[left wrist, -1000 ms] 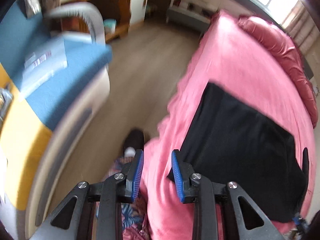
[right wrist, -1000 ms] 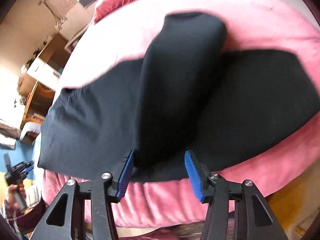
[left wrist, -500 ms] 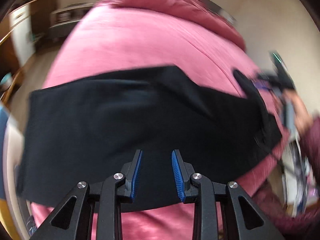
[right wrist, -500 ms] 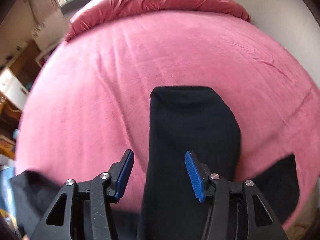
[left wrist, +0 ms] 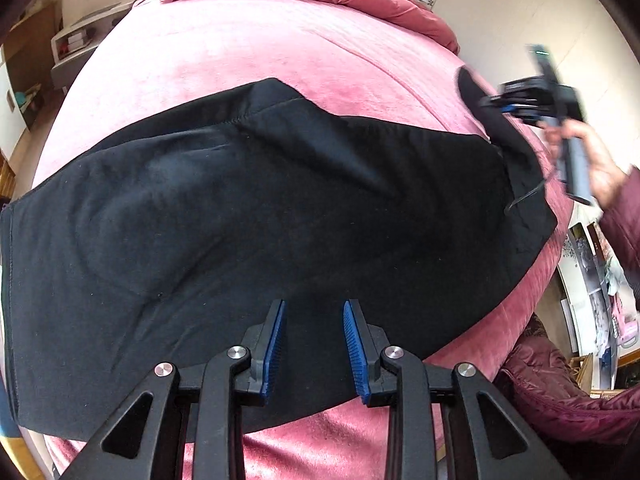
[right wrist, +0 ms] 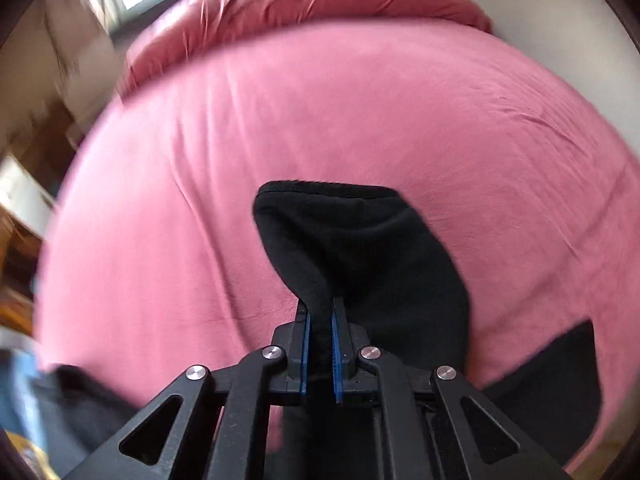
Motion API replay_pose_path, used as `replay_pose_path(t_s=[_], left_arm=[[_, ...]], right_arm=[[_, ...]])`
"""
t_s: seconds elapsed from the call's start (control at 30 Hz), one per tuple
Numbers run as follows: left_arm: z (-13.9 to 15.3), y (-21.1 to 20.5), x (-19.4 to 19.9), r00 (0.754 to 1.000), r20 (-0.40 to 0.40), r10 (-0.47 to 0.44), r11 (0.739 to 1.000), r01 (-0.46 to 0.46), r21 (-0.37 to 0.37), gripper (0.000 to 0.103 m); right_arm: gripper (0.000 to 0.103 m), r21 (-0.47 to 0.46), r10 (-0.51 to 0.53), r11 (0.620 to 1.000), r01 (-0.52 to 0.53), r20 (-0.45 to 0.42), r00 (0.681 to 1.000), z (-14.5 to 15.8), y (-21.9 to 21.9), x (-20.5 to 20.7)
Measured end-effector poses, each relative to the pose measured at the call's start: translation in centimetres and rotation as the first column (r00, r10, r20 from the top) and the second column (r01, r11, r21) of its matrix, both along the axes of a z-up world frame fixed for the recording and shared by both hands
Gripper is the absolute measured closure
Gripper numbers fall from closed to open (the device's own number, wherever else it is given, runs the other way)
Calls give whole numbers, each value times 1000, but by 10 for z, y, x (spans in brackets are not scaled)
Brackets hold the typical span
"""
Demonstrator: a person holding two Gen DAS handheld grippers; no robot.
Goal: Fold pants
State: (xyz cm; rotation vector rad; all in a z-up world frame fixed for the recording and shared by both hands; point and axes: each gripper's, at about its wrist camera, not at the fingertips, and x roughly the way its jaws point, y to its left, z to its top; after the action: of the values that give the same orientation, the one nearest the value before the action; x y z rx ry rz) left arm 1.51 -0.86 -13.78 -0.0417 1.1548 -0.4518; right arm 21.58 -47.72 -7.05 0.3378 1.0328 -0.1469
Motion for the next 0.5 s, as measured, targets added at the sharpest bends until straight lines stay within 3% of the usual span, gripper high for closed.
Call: replay_pose_path(t_s=[0.13, 0.23, 0.33, 0.4, 0.5], left_arm=[[0, -4, 3, 1000, -2, -12, 1000, 12, -6, 73], [3, -9, 0, 1000, 0, -28, 1000, 28, -9, 73], [6, -16, -4, 999, 0, -48, 999, 48, -2, 73], [8, -19, -4, 998, -2, -58, 998, 58, 3, 73], [7, -29, -1, 997, -12, -72, 997, 72, 17, 73]], right_arm=[[94, 249, -158, 962, 110, 181, 971, 43, -58, -77], [94, 369, -278, 912, 178, 241, 930, 53, -98, -137], [94, 419, -386, 867, 270, 222, 895, 37, -132, -186], [95, 469, -465, 814, 343, 173, 868, 8, -156, -212], [95, 483, -529, 764, 428, 87, 844, -31, -181, -236]])
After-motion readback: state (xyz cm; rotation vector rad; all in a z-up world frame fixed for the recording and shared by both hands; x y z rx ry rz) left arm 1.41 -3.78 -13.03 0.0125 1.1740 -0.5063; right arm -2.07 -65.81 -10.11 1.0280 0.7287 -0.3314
